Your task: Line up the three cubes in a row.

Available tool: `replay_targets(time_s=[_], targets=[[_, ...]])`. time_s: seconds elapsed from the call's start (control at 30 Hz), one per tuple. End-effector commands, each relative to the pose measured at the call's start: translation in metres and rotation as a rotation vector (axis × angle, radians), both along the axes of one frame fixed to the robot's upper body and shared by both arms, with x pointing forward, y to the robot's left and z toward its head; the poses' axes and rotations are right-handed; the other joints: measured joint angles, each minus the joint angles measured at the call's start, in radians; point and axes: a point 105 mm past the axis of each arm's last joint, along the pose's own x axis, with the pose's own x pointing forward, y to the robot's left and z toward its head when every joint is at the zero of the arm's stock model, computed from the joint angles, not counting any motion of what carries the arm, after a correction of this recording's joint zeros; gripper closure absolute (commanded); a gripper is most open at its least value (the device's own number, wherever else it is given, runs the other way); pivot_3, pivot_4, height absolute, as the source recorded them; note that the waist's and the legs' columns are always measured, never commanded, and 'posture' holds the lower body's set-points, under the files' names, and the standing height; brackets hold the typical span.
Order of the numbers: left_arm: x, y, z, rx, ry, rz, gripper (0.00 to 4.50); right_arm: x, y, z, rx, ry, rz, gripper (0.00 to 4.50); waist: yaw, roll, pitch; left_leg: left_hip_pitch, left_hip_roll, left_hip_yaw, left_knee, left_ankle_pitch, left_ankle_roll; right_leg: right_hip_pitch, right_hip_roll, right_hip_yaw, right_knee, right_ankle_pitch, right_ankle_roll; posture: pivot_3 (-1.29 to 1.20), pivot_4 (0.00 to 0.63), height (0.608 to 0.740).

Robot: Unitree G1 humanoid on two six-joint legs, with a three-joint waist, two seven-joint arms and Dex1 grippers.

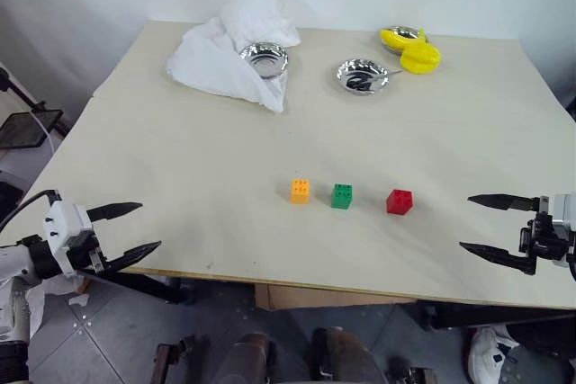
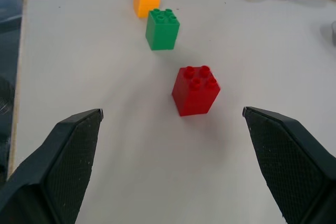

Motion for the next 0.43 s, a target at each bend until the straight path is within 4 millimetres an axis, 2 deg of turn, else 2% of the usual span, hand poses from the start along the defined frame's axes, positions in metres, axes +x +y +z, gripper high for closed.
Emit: replay_targets(time_s=[0.03, 0.3, 0.43], targets=[[0.000, -0.001, 0.015, 0.005, -0.059, 0.015, 0.03, -0.005, -0.004, 0.003, -0.033, -0.002, 0.045, 0.00, -0.001, 0.000, 0.000, 0.000, 0.000, 0.000, 0.000, 0.000, 0.000, 0.000, 0.000, 0.000, 0.000, 0.000, 0.000, 0.00, 0.150, 0.740], [0.020, -0.013, 0.021, -0.017, -0.112, 0.024, 0.03, -0.008, -0.008, -0.004, -0.037, 0.008, 0.042, 0.00, -0.021, 0.001, 0.000, 0.000, 0.000, 0.000, -0.002, 0.000, -0.002, -0.002, 0.000, -0.001, 0.001, 0.000, 0.000, 0.00, 0.150, 0.740], [0.025, -0.019, 0.018, -0.026, -0.091, 0.010, 0.03, -0.011, -0.007, -0.007, -0.022, 0.004, 0.040, 0.00, -0.022, 0.001, -0.001, 0.000, 0.000, 0.000, -0.002, 0.000, -0.002, -0.003, 0.000, -0.001, 0.002, 0.000, 0.000, 0.00, 0.150, 0.740]])
